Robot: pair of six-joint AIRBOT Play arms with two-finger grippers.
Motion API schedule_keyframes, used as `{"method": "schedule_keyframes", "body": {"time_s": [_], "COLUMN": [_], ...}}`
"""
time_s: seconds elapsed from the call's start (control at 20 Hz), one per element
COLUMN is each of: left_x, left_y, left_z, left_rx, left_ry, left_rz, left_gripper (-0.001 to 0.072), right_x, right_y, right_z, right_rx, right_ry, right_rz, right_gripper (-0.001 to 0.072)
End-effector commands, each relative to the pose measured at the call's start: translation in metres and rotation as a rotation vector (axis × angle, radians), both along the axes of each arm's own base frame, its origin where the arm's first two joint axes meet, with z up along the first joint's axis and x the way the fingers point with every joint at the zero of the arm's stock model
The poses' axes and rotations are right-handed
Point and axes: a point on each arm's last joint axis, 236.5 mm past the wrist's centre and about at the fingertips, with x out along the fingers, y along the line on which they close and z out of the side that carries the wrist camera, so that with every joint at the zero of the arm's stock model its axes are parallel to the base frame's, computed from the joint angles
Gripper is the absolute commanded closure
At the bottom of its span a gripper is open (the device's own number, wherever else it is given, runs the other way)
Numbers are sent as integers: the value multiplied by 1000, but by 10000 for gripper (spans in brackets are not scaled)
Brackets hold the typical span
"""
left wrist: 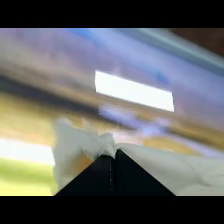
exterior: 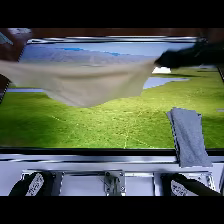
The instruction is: Fold the shirts.
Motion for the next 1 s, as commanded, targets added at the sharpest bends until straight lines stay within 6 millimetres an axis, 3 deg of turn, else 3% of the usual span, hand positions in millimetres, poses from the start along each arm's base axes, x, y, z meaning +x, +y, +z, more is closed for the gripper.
{"method": "schedule_keyframes", "body": {"time_s": [0.0, 0.05, 0.15, 0.25, 0.35, 0.5, 0.65, 0.8, 0.95], "left_x": [-136, -171, -219, -246, -259, -255, -242, -218, -168], "left_y": [-42, -56, -78, -89, -95, -92, -78, -53, -32], "left_z": [204, 229, 254, 257, 247, 213, 177, 149, 107], "left_rx": [110, 117, 196, 279, 280, 331, 374, 391, 348], "left_ry": [-625, -718, -812, -827, -789, -643, -476, -352, -206], "left_rz": [113, 113, 124, 151, 155, 176, 202, 243, 201], "left_gripper": [672, 672, 672, 673, 672, 672, 672, 672, 672], "right_x": [-74, -102, -146, -180, -207, -227, -227, -210, -177], "right_y": [-28, -37, -51, -54, -53, -56, -61, -67, -80], "right_z": [208, 238, 261, 259, 251, 235, 204, 152, 75], "right_rx": [21, 32, 40, 33, 21, 14, -2, -63, -161], "right_ry": [-559, -634, -687, -664, -631, -560, -413, -188, 106], "right_rz": [-157, -204, -271, -288, -278, -294, -317, -334, -351], "right_gripper": [656, 656, 656, 656, 656, 656, 656, 656, 656]}}
